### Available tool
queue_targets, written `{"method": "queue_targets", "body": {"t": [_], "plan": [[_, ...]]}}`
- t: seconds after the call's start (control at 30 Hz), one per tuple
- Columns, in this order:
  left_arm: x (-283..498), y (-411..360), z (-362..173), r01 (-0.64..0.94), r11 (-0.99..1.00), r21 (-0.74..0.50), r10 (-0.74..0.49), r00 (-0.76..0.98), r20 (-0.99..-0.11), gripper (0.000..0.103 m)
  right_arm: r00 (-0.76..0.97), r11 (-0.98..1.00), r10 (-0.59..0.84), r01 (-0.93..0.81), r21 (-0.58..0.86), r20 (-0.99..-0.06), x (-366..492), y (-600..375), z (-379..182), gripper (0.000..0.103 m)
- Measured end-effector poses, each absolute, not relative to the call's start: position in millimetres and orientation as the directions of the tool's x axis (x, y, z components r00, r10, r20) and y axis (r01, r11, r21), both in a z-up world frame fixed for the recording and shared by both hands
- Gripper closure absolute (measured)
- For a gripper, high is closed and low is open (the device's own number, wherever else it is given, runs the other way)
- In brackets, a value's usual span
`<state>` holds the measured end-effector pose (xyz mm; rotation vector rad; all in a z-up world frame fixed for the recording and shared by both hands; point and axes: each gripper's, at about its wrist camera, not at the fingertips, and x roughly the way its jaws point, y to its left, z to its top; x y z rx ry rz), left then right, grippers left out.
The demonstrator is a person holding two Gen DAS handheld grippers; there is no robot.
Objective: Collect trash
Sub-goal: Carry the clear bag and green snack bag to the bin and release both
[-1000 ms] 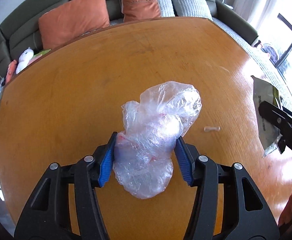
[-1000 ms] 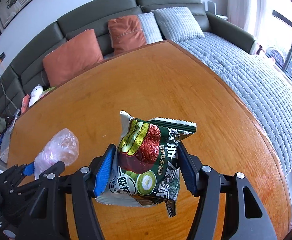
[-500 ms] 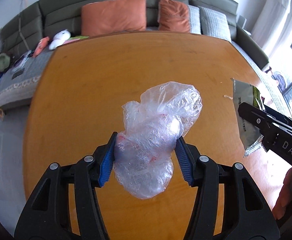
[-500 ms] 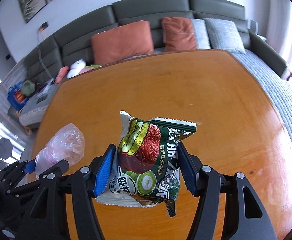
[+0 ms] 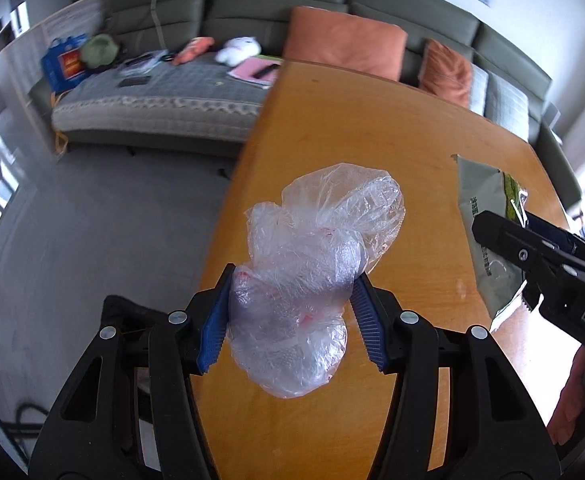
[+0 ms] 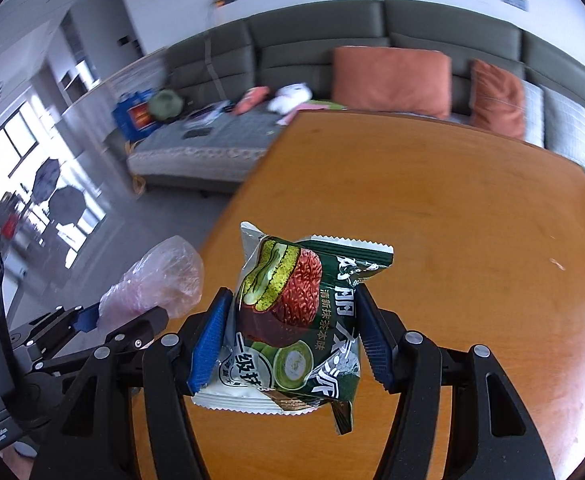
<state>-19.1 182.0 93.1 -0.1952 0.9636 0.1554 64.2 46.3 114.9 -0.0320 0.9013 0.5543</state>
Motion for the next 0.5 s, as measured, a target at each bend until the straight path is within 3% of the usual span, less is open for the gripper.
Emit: {"method": "queue_targets", "body": {"t": [0.5], "plan": [[-154.0,345.5,75.6,-0.571,0.814,-0.106,0.223,0.476,-0.850,0.048,0.246,0.580,0.603,-0.788,0.205,-0.759,-21.5,242.2,111.9,0.040]]}}
